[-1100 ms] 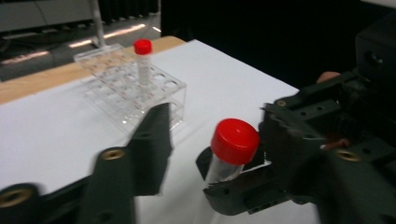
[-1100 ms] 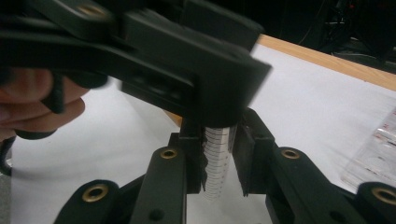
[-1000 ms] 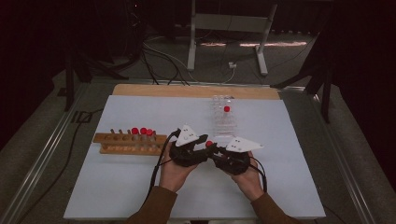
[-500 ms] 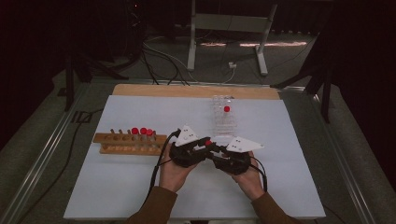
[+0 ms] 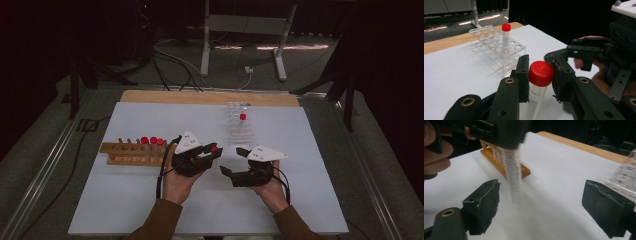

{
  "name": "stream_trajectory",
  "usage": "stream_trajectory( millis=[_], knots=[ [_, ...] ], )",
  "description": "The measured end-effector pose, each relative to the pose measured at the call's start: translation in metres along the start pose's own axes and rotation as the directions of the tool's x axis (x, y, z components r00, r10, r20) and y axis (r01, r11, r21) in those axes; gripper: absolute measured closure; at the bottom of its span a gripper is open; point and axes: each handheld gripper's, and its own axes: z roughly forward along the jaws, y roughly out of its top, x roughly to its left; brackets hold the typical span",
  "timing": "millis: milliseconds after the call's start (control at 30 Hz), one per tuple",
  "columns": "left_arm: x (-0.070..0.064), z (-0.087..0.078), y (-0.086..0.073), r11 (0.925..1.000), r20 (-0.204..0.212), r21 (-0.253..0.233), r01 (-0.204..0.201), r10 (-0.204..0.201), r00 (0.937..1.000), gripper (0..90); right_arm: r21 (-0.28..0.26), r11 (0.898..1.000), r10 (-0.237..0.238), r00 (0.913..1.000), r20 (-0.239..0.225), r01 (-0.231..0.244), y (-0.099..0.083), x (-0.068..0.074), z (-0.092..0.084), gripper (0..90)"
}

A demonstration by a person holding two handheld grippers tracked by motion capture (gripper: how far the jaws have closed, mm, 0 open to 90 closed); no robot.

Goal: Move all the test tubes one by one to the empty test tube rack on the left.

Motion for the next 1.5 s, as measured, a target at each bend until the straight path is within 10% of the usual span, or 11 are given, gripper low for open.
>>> stream_trajectory(
  millis=[1500],
  knots=[
    [0.047,-0.08,-0.003,0.9954,-0.106,-0.085,0.046,-0.055,0.9928,71.4,-0.071,0.996,0.054,0.9936,0.1,-0.047,-0.011,-0.034,-0.038,2.2]
  ],
)
